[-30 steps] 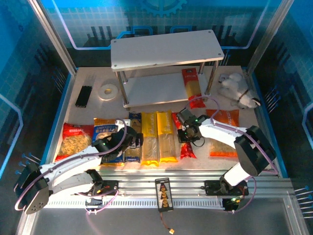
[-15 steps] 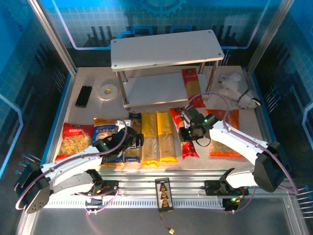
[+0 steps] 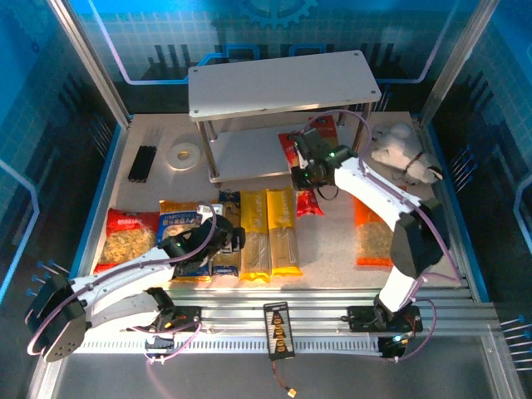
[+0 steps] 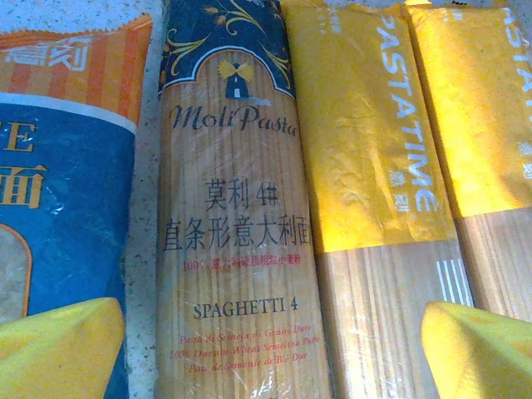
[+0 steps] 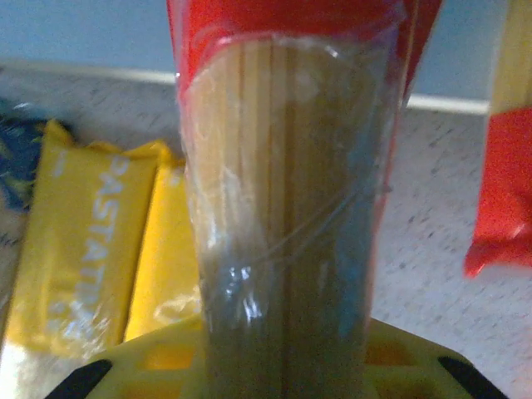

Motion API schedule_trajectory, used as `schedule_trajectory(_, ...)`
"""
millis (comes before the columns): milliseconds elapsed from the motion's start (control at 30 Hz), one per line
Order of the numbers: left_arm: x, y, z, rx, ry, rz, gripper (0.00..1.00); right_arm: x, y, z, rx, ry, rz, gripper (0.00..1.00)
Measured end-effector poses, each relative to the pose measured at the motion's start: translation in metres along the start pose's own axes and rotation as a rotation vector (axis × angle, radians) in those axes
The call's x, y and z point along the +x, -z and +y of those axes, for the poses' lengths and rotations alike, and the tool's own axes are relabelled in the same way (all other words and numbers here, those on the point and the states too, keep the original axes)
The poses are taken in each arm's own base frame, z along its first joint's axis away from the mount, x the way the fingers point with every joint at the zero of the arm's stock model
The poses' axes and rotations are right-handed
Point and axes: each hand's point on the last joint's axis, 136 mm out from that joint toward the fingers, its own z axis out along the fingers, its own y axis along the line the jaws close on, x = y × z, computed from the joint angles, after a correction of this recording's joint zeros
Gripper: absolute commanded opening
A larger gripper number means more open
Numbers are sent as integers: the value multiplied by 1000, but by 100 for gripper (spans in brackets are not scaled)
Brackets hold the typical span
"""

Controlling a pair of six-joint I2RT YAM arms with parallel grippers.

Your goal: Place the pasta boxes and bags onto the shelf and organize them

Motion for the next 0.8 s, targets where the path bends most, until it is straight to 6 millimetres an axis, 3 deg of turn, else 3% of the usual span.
schedule_trajectory(200, 0, 0, 0, 0, 0, 0, 93, -41, -33, -23, 70, 4, -22, 13)
schedule_trajectory(367, 0, 0, 0, -1, -1, 0, 94, -63, -45, -31, 103, 18, -42, 13)
schedule_trajectory(533, 0, 0, 1, -3, 1, -1, 94, -74, -55, -33, 111, 16, -51, 14)
schedule_trajectory(800, -1, 0, 2, -6, 3, -1, 94, -74, -77, -41, 148, 12, -47, 17)
